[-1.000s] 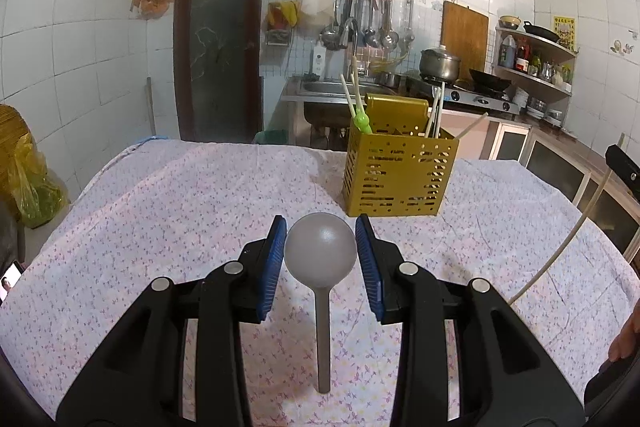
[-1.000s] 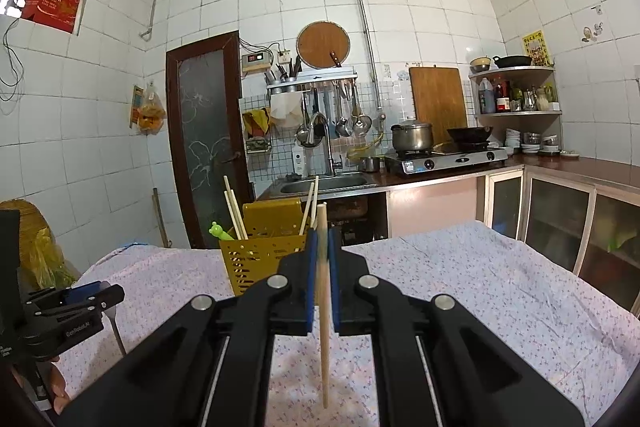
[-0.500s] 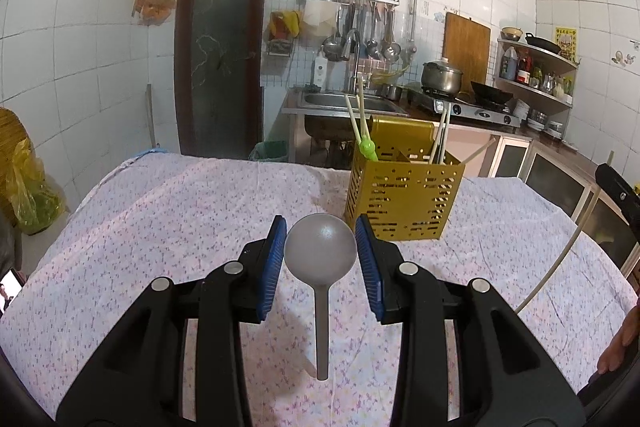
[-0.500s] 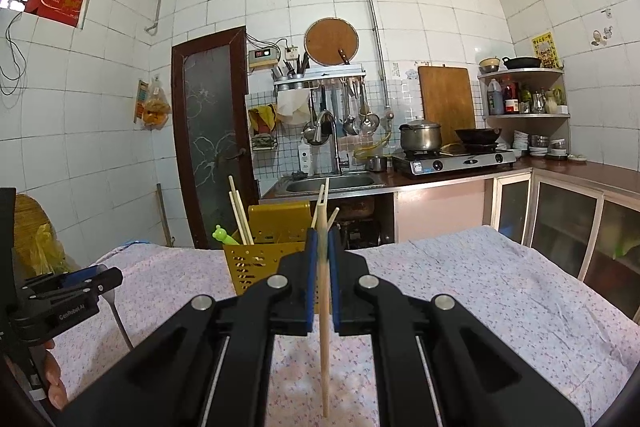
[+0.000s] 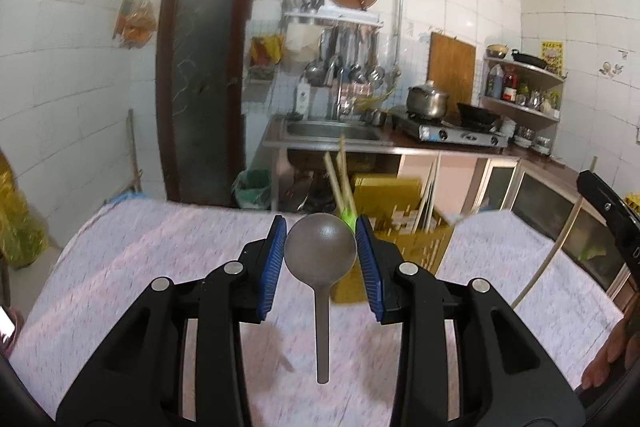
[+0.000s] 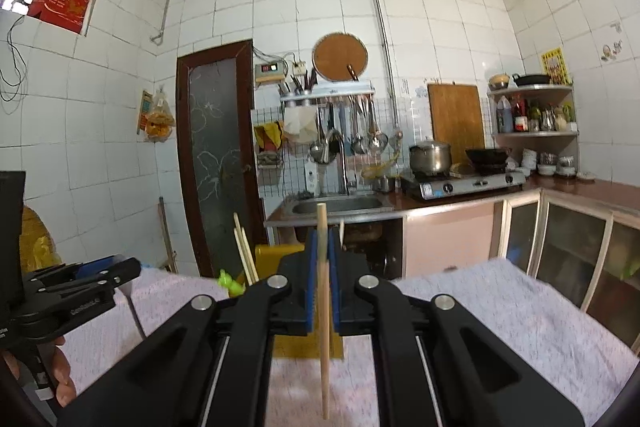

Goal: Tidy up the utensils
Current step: 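Carry the chopstick with the right tool into the holder while the left tool inserts the spoon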

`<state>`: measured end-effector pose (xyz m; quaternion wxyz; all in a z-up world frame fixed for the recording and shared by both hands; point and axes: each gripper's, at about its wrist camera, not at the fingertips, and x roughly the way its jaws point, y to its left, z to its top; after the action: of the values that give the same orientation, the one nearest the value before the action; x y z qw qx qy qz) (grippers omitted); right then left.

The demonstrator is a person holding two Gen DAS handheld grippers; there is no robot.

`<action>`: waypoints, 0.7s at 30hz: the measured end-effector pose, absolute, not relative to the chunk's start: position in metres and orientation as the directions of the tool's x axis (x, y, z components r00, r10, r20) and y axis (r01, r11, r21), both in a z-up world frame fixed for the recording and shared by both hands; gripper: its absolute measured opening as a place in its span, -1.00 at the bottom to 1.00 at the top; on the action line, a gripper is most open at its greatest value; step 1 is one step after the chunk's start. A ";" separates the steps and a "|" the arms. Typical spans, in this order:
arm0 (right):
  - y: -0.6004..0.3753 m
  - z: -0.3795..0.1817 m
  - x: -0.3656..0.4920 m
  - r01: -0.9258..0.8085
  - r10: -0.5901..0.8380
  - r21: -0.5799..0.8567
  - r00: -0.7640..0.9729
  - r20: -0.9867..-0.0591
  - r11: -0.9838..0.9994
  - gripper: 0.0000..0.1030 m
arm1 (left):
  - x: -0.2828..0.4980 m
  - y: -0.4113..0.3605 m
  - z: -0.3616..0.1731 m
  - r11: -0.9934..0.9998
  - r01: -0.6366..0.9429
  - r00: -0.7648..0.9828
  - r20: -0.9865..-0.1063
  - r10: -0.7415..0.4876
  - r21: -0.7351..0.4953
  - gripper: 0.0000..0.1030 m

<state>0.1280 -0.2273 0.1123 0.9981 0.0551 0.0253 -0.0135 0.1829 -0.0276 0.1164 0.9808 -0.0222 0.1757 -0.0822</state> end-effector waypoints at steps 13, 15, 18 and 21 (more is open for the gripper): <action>-0.225 0.188 0.219 0.009 -0.012 0.078 0.999 0.048 0.997 -0.89 | 0.279 -0.065 0.196 0.966 0.210 0.950 -0.201 -0.237 -0.150 -0.33; -0.229 0.188 0.238 0.014 -0.018 0.080 0.999 0.040 0.997 -0.89 | 0.296 -0.073 0.195 0.963 0.216 0.949 -0.197 -0.246 -0.159 -0.33; -0.235 0.179 0.266 0.021 -0.023 0.089 0.999 0.023 0.996 -0.89 | 0.327 -0.092 0.179 0.966 0.216 0.947 -0.209 -0.242 -0.140 -0.33; -0.242 0.166 0.289 0.018 -0.016 0.115 1.000 -0.014 0.993 -0.89 | 0.353 -0.107 0.151 0.972 0.206 0.937 -0.263 -0.229 -0.114 -0.33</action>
<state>0.2894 -0.2419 0.1655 0.9983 0.0575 0.0068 -0.0087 0.3531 -0.1074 0.1513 0.9833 -0.0422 0.1383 -0.1105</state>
